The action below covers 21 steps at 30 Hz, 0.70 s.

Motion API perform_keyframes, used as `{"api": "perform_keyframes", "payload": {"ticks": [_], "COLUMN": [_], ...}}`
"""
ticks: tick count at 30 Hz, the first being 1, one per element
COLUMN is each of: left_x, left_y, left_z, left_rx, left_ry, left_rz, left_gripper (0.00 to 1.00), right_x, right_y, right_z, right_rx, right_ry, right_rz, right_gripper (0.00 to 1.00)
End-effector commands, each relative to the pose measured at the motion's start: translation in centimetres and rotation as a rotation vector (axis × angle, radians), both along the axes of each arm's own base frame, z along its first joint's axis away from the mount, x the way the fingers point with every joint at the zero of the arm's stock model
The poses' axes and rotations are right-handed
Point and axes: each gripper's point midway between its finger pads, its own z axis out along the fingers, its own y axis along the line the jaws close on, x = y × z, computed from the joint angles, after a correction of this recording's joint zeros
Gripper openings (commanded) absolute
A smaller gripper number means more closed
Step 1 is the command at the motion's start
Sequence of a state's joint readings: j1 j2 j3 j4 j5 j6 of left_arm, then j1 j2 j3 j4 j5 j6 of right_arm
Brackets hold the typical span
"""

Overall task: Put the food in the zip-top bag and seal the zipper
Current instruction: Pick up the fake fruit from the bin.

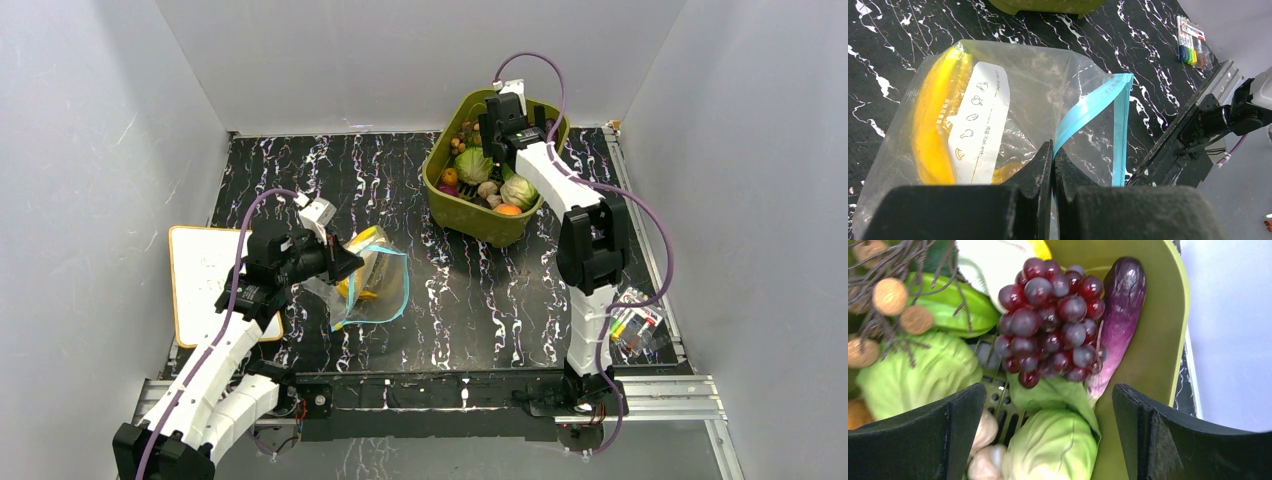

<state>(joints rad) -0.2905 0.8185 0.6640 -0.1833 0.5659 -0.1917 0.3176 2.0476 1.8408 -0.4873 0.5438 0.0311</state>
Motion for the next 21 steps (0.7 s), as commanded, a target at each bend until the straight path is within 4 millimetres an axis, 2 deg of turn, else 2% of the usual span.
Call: {"api": "perform_keyframes", "payload": {"ticks": [1, 7, 16, 19, 21], "left_x": [0.1, 0.2, 0.3, 0.3, 0.3], "left_y": [0.0, 0.1, 0.1, 0.1, 0.1], "left_z": [1.0, 0.8, 0.5, 0.4, 0.4], "left_rx": [0.001, 0.009, 0.014, 0.016, 0.016], "left_ry": [-0.050, -0.045, -0.035, -0.030, -0.030], "left_rz": [-0.007, -0.001, -0.004, -0.003, -0.003], "left_gripper": [0.00, 0.00, 0.00, 0.00, 0.00], "right_x": [3.3, 5.2, 6.3, 6.5, 6.6], "right_y": [-0.8, -1.5, -2.3, -2.6, -2.8], "right_z": [2.4, 0.8, -1.8, -2.2, -2.0], "right_rx": [-0.062, -0.151, -0.204, -0.217, -0.212], "right_ry": [-0.095, -0.084, -0.058, -0.055, -0.064], "right_rz": [0.002, 0.010, 0.013, 0.010, 0.005], "right_gripper": [0.98, 0.98, 0.98, 0.94, 0.87]}}
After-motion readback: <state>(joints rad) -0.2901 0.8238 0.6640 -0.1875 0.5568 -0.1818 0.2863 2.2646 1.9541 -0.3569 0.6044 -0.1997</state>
